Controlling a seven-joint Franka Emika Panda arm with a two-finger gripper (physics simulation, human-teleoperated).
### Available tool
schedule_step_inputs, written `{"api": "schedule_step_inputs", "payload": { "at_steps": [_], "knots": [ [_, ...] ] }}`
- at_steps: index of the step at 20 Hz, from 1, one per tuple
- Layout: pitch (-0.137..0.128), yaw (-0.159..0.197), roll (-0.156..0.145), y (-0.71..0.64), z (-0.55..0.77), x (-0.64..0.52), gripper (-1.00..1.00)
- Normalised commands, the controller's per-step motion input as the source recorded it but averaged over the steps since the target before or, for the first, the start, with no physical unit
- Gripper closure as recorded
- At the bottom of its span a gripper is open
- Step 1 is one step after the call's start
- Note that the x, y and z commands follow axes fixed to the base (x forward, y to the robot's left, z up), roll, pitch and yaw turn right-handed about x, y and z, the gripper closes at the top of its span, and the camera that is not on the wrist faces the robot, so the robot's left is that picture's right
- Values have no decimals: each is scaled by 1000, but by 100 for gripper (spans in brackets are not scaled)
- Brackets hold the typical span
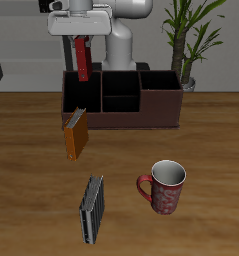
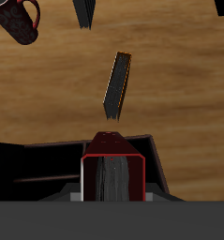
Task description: Place the red book into the back desk caddy's left compartment
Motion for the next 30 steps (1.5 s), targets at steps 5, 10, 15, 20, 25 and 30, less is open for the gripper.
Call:
{"api": "schedule_step_inputs", "payload": {
  "at_steps": [5,10,15,20,25,30],
  "knots": [
    [13,-21,-68,-285,21,69,100],
    [12,-17,-30,-110,-43,45,100],
    [43,-25,-4,43,-138,1,100],
    [30,1,1,15,-183,32,100],
    [45,3,-2,-6,-206,79,100],
    [27,1,0,-3,-184,32,100]
  ]
}}
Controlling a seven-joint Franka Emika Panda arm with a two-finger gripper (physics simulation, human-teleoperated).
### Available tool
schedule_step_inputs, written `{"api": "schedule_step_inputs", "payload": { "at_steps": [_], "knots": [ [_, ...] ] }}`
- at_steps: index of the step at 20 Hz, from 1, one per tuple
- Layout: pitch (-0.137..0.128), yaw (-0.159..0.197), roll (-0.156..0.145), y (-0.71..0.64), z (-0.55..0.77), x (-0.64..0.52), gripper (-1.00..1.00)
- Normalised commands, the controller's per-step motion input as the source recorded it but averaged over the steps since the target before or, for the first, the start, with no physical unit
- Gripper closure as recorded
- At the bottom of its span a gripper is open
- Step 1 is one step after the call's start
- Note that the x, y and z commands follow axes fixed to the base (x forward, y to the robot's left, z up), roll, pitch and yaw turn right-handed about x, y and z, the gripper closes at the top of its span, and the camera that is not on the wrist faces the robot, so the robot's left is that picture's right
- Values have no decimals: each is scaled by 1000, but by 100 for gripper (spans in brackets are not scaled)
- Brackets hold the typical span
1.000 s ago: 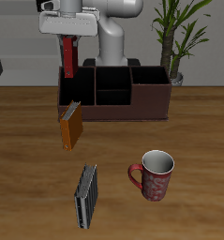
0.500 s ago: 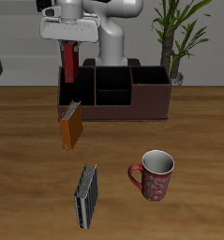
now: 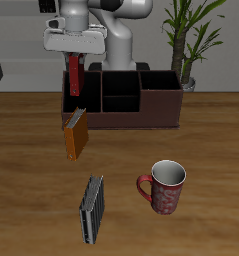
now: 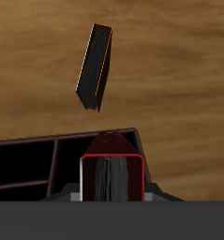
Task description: Place the red book into the back desk caddy's left compartment
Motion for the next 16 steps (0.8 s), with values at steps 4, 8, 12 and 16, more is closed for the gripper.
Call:
{"api": "schedule_step_inputs", "payload": {
  "at_steps": [4,8,12,16],
  "knots": [
    [53,-12,8,-9,-214,13,100],
    [21,9,-1,23,-137,45,100],
    [22,-3,-12,-38,-117,28,100],
    [24,-6,-6,-41,-157,69,100]
  ]
}}
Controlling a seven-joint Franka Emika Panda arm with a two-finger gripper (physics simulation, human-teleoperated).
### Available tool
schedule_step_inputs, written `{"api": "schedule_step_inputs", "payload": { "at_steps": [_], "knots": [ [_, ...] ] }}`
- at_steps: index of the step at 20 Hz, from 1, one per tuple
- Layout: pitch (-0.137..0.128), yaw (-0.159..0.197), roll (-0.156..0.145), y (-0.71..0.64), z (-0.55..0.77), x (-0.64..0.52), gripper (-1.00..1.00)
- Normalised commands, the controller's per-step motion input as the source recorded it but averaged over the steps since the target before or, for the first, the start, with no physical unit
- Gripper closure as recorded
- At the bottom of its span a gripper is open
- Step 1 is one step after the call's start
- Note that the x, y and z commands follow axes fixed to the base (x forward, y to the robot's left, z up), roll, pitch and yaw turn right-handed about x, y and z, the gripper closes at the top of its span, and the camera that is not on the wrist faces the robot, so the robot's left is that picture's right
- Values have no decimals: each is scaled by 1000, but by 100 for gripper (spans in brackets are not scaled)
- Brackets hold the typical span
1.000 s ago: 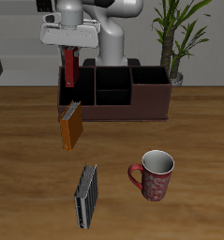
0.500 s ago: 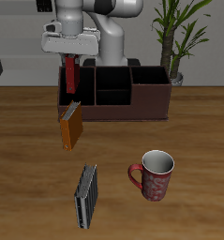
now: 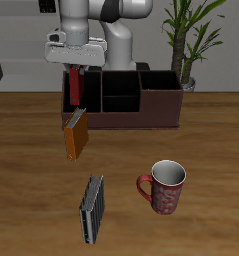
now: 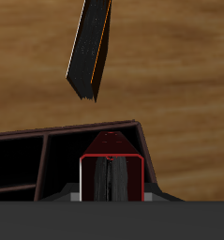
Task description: Place the red book into the back desk caddy's left compartment
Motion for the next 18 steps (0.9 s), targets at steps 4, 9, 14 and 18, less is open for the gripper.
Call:
{"api": "schedule_step_inputs", "payload": {
  "at_steps": [4,9,14,18],
  "knots": [
    [39,3,-12,-8,-250,74,100],
    [45,-10,-1,-12,-242,61,100],
    [17,-4,6,-29,-152,10,100],
    [53,16,-2,-8,-236,17,100]
  ]
}}
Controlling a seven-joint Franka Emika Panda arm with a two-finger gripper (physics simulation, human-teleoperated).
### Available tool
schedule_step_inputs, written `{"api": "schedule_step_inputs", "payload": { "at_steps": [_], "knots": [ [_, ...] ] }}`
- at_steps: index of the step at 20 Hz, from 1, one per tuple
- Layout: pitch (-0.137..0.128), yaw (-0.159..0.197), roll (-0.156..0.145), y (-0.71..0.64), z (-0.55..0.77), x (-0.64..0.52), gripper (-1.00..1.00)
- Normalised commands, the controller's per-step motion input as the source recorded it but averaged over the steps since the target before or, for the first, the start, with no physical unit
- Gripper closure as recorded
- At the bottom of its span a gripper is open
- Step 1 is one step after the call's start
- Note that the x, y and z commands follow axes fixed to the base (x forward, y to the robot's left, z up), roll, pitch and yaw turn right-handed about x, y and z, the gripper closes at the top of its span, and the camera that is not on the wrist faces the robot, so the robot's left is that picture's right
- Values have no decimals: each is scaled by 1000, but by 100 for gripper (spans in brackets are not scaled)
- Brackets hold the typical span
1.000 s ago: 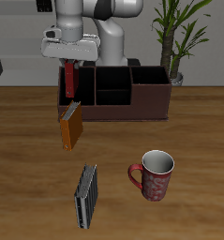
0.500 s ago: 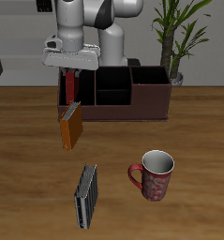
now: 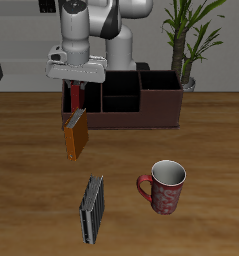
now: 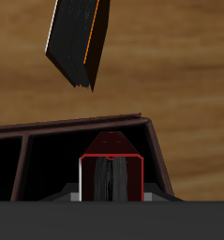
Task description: Place the red book into the back desk caddy's left compartment
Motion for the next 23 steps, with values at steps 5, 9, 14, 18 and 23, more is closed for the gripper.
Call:
{"api": "schedule_step_inputs", "payload": {
  "at_steps": [5,9,14,18,23],
  "knots": [
    [12,21,-2,-13,-78,22,100],
    [46,14,12,18,-89,72,-100],
    [2,-5,15,5,-34,19,-100],
    [-15,13,13,34,87,21,-100],
    [-18,-38,-1,-85,83,67,-100]
  ]
}}
